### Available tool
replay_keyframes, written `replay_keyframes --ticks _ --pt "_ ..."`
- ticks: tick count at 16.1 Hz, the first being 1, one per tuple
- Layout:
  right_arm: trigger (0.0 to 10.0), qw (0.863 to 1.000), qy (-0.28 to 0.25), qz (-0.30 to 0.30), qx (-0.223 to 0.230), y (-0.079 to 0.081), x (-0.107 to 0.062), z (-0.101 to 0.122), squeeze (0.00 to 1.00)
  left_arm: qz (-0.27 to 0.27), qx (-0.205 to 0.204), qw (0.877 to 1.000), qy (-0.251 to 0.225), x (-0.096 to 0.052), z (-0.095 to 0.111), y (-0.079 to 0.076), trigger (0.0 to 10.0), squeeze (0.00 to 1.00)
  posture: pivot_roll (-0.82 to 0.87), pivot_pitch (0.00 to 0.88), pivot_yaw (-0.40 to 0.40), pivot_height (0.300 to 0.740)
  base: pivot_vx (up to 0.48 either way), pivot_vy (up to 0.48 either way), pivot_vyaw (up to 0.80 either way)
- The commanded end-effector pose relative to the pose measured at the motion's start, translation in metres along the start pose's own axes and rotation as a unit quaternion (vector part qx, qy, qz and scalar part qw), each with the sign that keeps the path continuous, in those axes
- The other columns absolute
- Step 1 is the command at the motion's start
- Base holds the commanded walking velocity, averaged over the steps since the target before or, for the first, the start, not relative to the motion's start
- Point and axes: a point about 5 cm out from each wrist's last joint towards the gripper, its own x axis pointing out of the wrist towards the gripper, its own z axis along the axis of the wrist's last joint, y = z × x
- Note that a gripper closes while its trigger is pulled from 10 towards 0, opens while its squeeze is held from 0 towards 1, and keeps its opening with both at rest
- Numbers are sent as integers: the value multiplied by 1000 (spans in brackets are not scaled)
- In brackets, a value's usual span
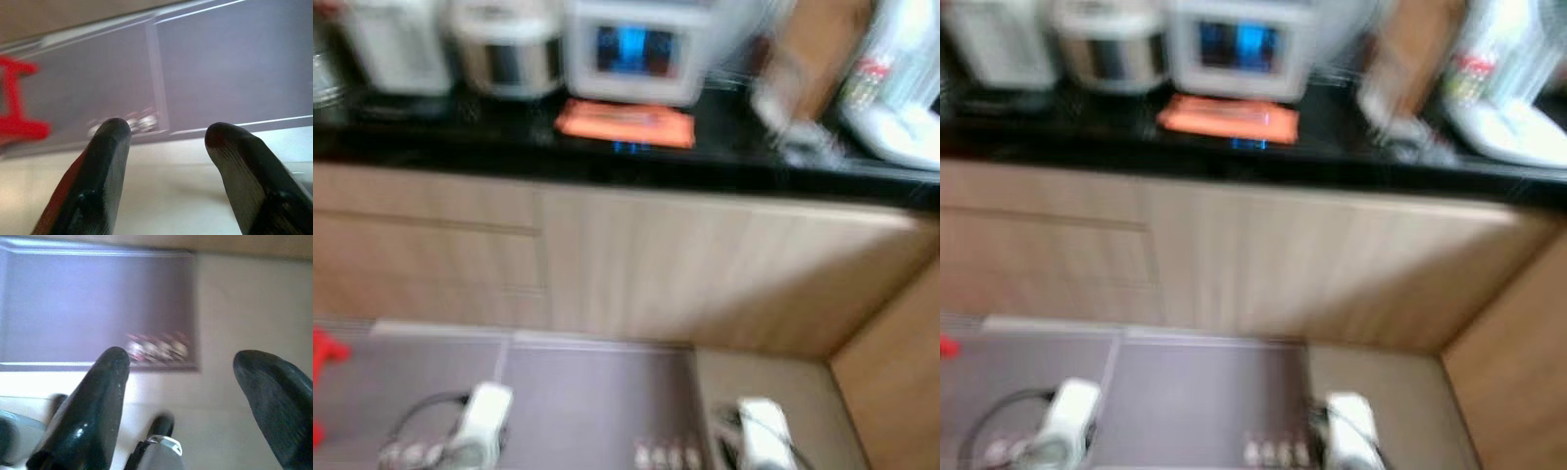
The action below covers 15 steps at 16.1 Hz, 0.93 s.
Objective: Kitchen organization
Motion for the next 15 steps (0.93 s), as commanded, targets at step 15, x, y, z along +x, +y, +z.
replay_keyframes --ticks 15 --pt "10000 999 0 -22 26 -12 -1 0 0 -16 8 1000 -6 1 6 -6 10000 0 108 0 -53 740 0 480 53"
